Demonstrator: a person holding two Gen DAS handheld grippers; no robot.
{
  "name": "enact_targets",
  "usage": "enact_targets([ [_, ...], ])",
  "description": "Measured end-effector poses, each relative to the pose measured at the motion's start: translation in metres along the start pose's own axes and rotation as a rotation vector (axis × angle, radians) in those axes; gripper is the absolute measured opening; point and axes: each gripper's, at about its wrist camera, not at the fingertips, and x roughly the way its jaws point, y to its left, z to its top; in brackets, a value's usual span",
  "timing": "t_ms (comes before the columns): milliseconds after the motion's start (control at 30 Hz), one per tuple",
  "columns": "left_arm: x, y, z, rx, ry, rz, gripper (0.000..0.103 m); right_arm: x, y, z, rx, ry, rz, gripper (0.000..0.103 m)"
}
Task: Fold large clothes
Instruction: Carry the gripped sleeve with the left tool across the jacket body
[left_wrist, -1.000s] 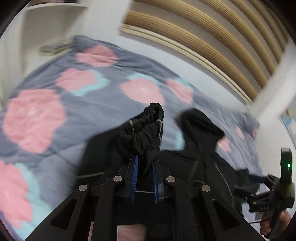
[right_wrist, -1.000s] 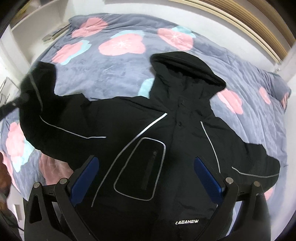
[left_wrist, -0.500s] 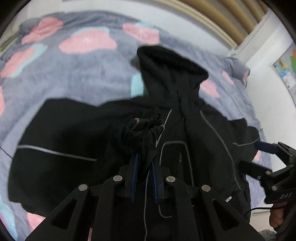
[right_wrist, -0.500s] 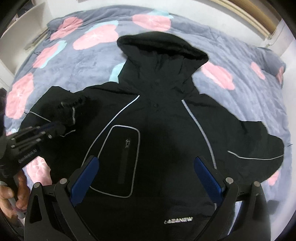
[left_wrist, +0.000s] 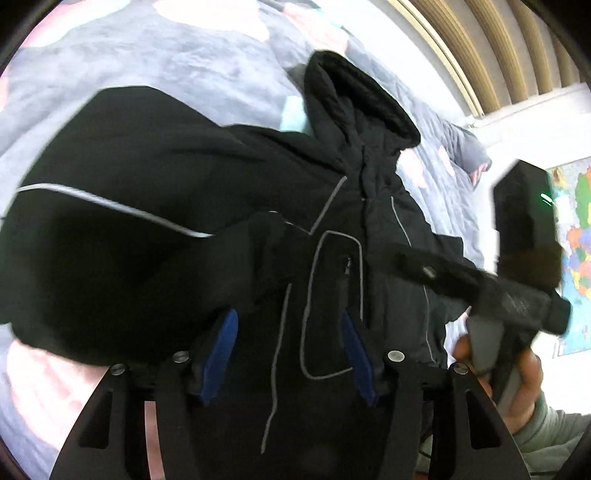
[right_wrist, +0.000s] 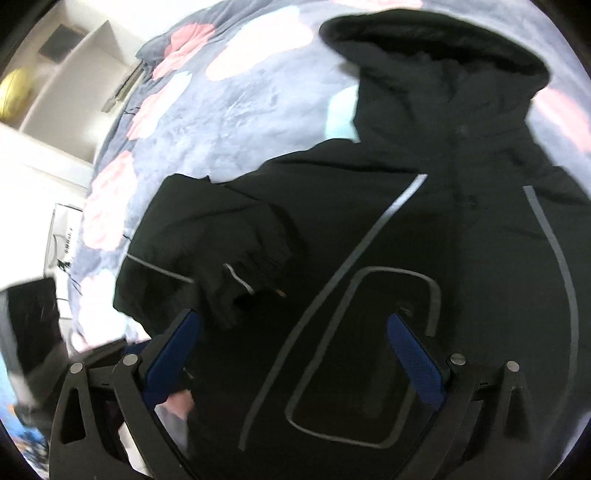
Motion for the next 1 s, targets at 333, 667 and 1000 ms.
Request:
enact_targets([
  [333,-0.053,0.022,0.01,-0.033,-0.132,0.071,0.06,0.081,0.012,0.022,0.107,0.162,0.128,0.069],
  [667,-0.061,0.017,0.019,0.028,-0.158,0.196,0.06,0.022,0.016,0.008,0.005,-0.031,0.178,0.042],
  [1000,-0.047,-0.031,0.033,0.145,-0.165,0.153,0.06,-0.09,-0.046,-0.009,-0.004,-0.218,-0.016,0.039],
])
